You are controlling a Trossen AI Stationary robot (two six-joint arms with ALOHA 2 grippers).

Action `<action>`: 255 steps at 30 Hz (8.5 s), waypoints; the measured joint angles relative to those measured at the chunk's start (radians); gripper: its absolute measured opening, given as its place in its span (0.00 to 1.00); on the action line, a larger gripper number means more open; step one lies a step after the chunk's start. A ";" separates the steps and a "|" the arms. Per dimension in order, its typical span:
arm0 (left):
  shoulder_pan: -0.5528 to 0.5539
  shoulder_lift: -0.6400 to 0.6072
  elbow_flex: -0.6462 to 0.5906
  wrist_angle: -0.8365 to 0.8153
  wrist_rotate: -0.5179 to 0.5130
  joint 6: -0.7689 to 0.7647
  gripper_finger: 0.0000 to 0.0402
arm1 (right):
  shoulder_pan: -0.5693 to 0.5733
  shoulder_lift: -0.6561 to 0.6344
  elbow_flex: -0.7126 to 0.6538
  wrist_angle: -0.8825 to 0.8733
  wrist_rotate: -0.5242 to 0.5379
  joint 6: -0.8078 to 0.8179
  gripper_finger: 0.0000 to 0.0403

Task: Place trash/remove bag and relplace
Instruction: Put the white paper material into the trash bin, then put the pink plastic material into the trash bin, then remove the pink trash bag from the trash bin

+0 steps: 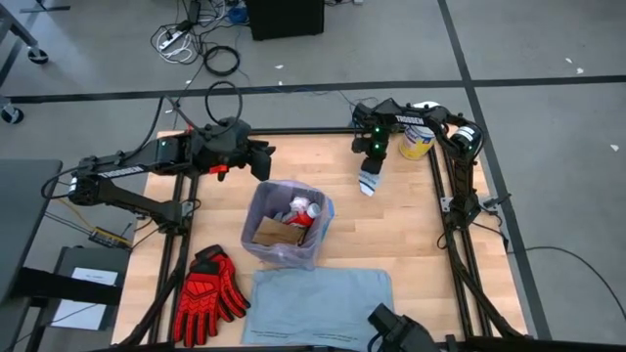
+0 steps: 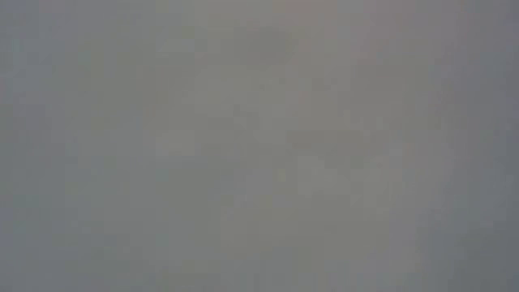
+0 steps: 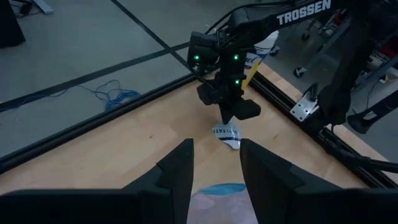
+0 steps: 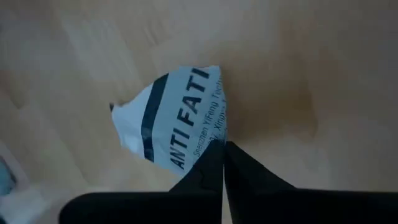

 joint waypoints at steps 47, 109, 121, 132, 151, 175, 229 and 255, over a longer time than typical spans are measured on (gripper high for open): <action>0.032 -0.042 0.076 -0.107 -0.063 0.057 0.36 | 0.460 -0.448 0.065 0.999 -0.561 0.344 0.00; -0.143 0.115 -0.827 1.046 0.356 -0.196 0.35 | 0.480 -0.615 0.064 0.738 0.023 0.861 0.30; -0.040 0.224 -0.723 1.032 0.348 0.003 0.35 | 0.469 -0.614 0.064 0.747 0.048 0.945 0.30; 0.100 0.224 -0.721 0.897 0.410 0.131 0.45 | 0.469 -0.614 0.064 0.745 0.085 1.002 0.30; 0.142 0.519 -0.720 1.073 0.464 0.476 0.69 | 0.401 -0.614 0.064 0.802 0.149 1.086 0.30; 0.261 0.218 -0.654 0.579 0.611 0.685 0.01 | 0.387 -0.613 0.064 0.809 0.173 0.997 0.16; -0.082 0.476 0.288 0.008 0.871 0.408 0.44 | 0.393 -0.770 0.065 0.562 -0.338 0.734 0.00; -0.079 0.422 0.402 -0.232 0.625 0.106 0.50 | 0.714 -0.811 0.005 -0.138 -0.262 0.619 0.00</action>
